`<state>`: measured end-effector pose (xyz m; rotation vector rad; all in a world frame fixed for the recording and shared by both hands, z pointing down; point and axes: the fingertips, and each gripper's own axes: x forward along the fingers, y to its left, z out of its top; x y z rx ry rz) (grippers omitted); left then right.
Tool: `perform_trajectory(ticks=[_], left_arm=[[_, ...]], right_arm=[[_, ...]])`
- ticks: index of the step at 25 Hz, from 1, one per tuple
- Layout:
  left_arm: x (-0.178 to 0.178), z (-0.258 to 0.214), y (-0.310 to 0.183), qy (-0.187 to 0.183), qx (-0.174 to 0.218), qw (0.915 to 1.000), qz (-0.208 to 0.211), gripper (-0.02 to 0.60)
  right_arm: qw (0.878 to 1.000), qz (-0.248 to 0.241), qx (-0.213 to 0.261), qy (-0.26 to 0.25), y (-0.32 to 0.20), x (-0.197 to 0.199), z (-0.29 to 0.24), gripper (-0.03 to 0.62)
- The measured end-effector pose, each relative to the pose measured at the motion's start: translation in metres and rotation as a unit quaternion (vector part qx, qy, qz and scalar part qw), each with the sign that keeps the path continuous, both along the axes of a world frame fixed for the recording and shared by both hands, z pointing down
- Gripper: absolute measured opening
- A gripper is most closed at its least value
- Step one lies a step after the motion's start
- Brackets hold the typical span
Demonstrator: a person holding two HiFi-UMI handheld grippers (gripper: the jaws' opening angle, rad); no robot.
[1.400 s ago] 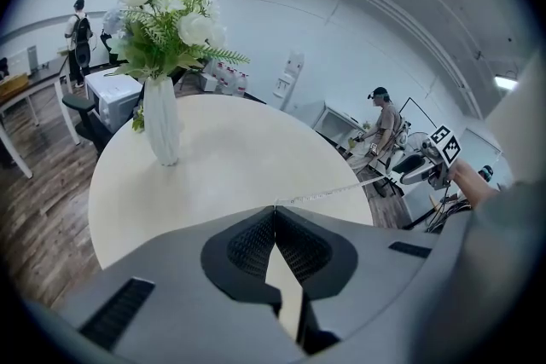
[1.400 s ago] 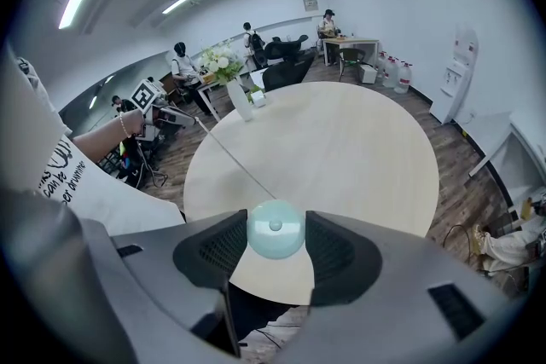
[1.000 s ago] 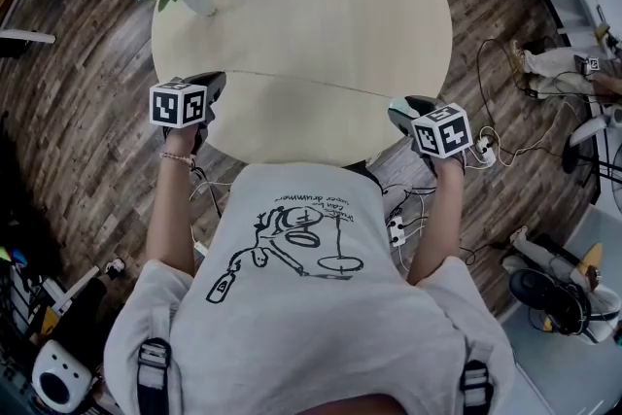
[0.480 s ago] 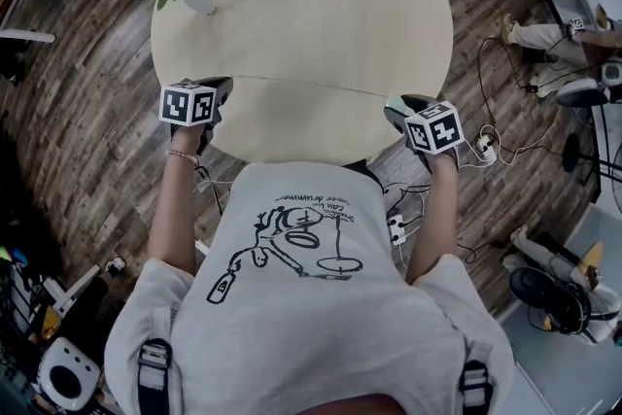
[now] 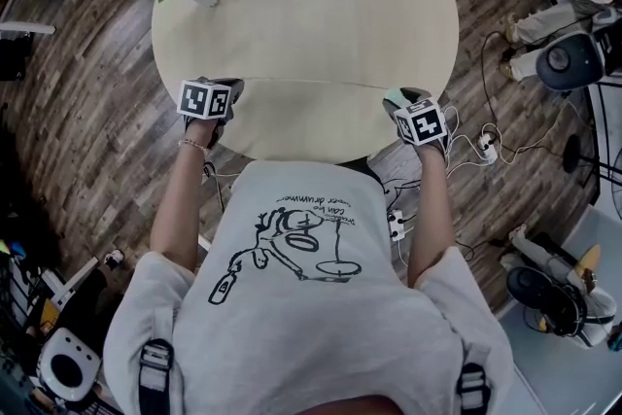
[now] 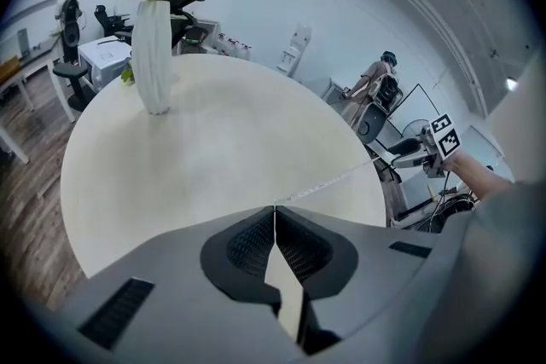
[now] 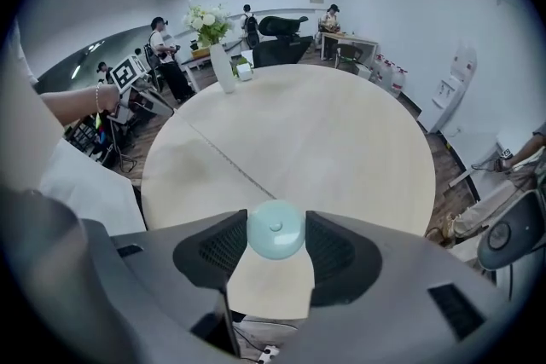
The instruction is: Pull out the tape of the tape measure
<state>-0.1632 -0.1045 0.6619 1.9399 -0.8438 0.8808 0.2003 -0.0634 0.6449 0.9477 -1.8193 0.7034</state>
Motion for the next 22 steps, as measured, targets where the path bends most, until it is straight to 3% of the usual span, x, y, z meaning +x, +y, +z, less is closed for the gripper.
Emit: perform_trajectory(ticks=[22], left_arm=[[-0.003,0.079,-0.005,-0.036,-0.016,0.9990,-0.018,0.023]], right_arm=[[0.999,0.001,-0.004,0.032,-0.010,-0.003,0.093,0.224]])
